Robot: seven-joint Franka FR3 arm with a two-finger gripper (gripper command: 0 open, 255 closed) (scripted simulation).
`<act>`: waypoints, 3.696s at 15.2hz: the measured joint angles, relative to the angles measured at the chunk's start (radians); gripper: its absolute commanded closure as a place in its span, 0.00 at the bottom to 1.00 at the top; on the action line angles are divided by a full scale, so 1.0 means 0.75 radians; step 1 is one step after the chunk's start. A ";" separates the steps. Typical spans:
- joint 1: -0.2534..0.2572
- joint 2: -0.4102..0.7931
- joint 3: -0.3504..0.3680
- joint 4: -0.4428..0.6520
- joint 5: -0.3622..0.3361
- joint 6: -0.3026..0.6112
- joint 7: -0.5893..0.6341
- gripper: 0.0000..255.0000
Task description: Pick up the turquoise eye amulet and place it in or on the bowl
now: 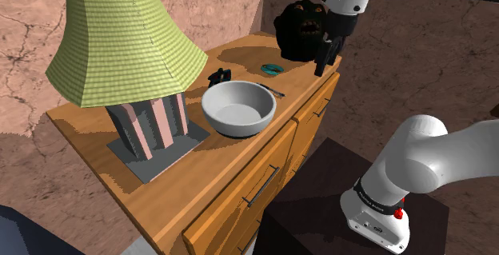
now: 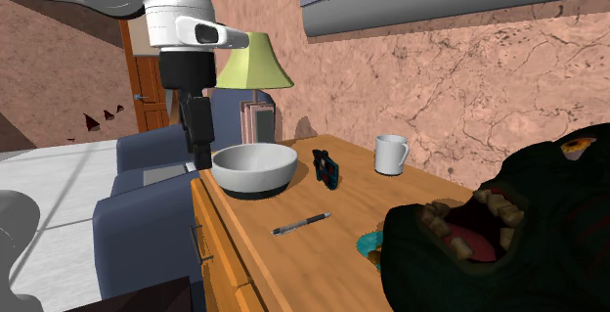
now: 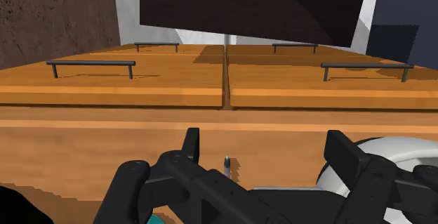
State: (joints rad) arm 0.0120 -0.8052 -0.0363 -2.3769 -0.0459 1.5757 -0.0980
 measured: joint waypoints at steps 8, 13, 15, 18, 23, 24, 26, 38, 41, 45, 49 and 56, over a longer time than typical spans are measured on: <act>-0.062 0.151 0.232 0.050 0.162 0.111 0.511 0.00; -0.134 0.334 0.399 0.148 0.237 0.217 0.929 0.00; -0.170 0.435 0.458 0.228 0.244 0.247 1.095 0.00; -0.216 0.573 0.548 0.316 0.240 0.308 1.353 0.00; -0.285 0.854 0.663 0.543 0.157 0.367 1.788 0.00; -0.293 0.901 0.676 0.584 0.137 0.371 1.871 0.00; -0.307 1.023 0.693 0.697 0.080 0.372 2.033 0.00; -0.284 1.330 0.679 0.890 -0.073 0.463 2.458 0.00; -0.285 1.332 0.678 0.872 -0.074 0.482 2.458 0.00; -0.285 1.330 0.678 0.870 -0.074 0.485 2.458 0.00; -0.285 1.330 0.678 0.869 -0.074 0.485 2.458 1.00; -0.285 1.330 0.678 0.869 -0.074 0.485 2.458 1.00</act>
State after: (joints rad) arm -0.2017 0.1925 0.4721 -1.7250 -0.1013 1.9393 1.7455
